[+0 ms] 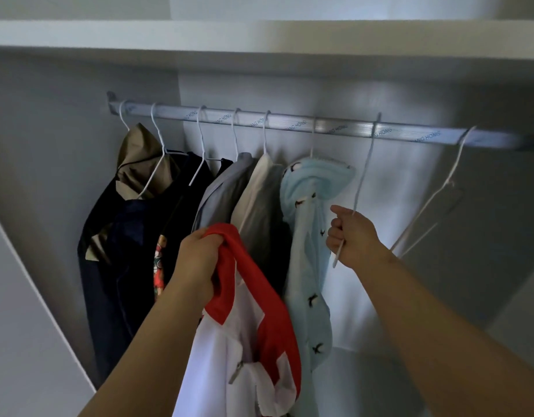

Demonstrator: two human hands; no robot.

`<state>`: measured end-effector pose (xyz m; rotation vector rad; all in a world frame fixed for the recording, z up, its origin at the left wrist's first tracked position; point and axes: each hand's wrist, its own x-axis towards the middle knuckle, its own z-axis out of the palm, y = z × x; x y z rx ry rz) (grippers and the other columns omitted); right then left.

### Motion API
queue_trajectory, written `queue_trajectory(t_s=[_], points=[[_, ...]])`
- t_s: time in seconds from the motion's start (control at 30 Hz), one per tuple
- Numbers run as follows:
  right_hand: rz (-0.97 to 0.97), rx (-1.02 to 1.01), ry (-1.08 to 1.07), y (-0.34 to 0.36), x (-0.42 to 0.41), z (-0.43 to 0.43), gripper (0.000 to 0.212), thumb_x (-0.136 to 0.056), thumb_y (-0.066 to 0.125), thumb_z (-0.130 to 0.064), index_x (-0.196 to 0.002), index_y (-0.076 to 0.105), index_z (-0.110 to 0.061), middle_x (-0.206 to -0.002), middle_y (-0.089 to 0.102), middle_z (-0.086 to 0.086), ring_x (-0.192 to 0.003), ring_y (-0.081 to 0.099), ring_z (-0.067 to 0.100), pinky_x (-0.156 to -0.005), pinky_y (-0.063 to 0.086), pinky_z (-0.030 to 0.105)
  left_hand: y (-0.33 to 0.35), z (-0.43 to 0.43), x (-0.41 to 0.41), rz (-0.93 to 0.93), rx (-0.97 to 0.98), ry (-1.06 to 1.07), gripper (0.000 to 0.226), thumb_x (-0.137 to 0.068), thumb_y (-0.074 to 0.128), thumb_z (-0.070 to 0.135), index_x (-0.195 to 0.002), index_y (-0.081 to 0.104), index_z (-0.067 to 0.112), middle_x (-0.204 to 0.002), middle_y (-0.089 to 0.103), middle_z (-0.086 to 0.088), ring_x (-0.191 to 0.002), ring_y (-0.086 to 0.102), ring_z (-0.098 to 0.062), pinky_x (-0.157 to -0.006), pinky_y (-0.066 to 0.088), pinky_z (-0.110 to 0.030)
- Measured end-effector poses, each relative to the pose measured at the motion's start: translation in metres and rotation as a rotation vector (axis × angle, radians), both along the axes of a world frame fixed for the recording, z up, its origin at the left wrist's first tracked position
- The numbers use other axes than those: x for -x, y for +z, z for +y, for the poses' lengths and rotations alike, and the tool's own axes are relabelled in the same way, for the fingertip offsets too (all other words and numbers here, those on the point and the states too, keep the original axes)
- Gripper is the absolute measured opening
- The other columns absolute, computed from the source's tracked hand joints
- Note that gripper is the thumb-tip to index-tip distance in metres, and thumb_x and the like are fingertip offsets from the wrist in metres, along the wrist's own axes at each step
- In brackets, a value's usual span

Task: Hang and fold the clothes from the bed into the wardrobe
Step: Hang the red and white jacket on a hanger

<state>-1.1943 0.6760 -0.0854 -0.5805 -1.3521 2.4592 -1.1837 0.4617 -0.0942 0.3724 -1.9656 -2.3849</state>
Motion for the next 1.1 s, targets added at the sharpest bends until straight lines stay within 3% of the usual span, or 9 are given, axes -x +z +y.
queue_trajectory(t_s=[0.17,0.33,0.43,0.53,0.7,0.8,0.93,1.03,1.1], points=[[0.007,-0.257,0.054,-0.005,-0.014,-0.004,0.009,-0.093,0.052,-0.016,-0.088,0.06,-0.014,-0.041,0.031,-0.006,-0.031,0.023,0.007,-0.033,0.019,0.015,-0.005,0.0,-0.006,-0.009,-0.017,-0.019,0.024,-0.088,0.047,0.0,-0.074,0.062,0.013,-0.052,0.059,-0.01,-0.041,0.057,-0.017,-0.045,0.051,-0.026],[-0.029,-0.286,0.053,-0.025,-0.038,-0.018,0.024,-0.095,0.049,-0.027,-0.081,0.057,-0.009,-0.034,0.029,-0.007,-0.029,0.023,0.007,-0.034,0.02,0.017,-0.011,-0.01,-0.012,-0.028,-0.035,-0.044,0.023,-0.089,0.047,0.004,-0.077,0.06,0.017,-0.043,0.061,-0.001,-0.04,0.06,-0.012,-0.043,0.05,-0.023],[-0.061,-0.268,0.012,-0.035,-0.057,-0.033,0.031,-0.094,0.05,-0.025,-0.067,0.048,-0.011,-0.033,0.027,-0.007,-0.028,0.022,0.008,-0.032,0.019,0.016,-0.014,-0.026,-0.017,-0.035,-0.049,-0.043,0.025,-0.09,0.045,0.005,-0.076,0.059,0.021,-0.048,0.062,-0.001,-0.055,0.059,-0.017,-0.052,0.047,-0.027],[-0.08,-0.291,-0.083,-0.043,-0.076,-0.055,0.039,-0.092,0.054,-0.021,-0.058,0.037,-0.015,-0.036,0.029,-0.008,-0.028,0.022,0.007,-0.032,0.02,0.014,-0.02,-0.049,-0.027,-0.045,-0.074,-0.051,0.025,-0.09,0.046,0.006,-0.074,0.059,0.02,-0.049,0.061,0.0,-0.054,0.057,-0.014,-0.049,0.047,-0.024],[-0.099,-0.481,-0.207,-0.068,-0.118,-0.111,0.043,-0.089,0.058,-0.017,-0.054,0.033,-0.016,-0.036,0.031,-0.008,-0.033,0.028,0.008,-0.036,0.028,0.019,-0.036,-0.096,-0.048,-0.04,0.015,-0.066,0.021,-0.092,0.045,0.01,-0.078,0.057,0.02,-0.071,0.059,-0.008,-0.065,0.056,-0.019,-0.058,0.045,-0.029],[-0.116,-0.568,-0.216,-0.086,-0.153,-0.142,0.045,-0.088,0.06,-0.017,-0.054,0.03,-0.013,-0.038,0.03,-0.003,-0.034,0.027,0.011,-0.04,0.03,0.02,-0.043,-0.119,-0.067,-0.039,0.039,-0.146,0.02,-0.093,0.044,0.01,-0.079,0.055,0.019,-0.074,0.058,-0.008,-0.066,0.056,-0.019,-0.056,0.043,-0.029],[-0.036,-0.644,-0.276,-0.112,-0.207,-0.184,0.034,-0.086,0.059,-0.007,-0.056,0.045,-0.002,-0.039,0.05,0.0,-0.039,0.048,0.011,-0.045,0.043,0.016,-0.053,-0.144,-0.098,-0.083,0.036,-0.248,0.02,-0.093,0.044,0.009,-0.081,0.056,0.019,-0.073,0.059,-0.008,-0.065,0.056,-0.018,-0.055,0.043,-0.028],[-0.045,-0.614,-0.314,-0.124,-0.229,-0.213,0.023,-0.086,0.059,-0.001,-0.064,0.055,-0.005,-0.055,0.061,-0.002,-0.061,0.062,0.016,-0.061,0.053,0.024,-0.063,-0.163,-0.115,-0.105,0.072,-0.262,0.021,-0.093,0.044,0.009,-0.079,0.055,0.02,-0.074,0.058,-0.008,-0.065,0.055,-0.019,-0.056,0.044,-0.028],[-0.071,-0.605,-0.287,-0.125,-0.238,-0.227,0.021,-0.085,0.061,-0.002,-0.067,0.057,-0.011,-0.057,0.058,0.0,-0.062,0.059,0.023,-0.065,0.053,0.033,-0.068,-0.172,-0.124,-0.102,0.087,-0.276,0.021,-0.093,0.044,0.008,-0.08,0.056,0.018,-0.072,0.057,-0.009,-0.063,0.054,-0.019,-0.056,0.044,-0.028]])
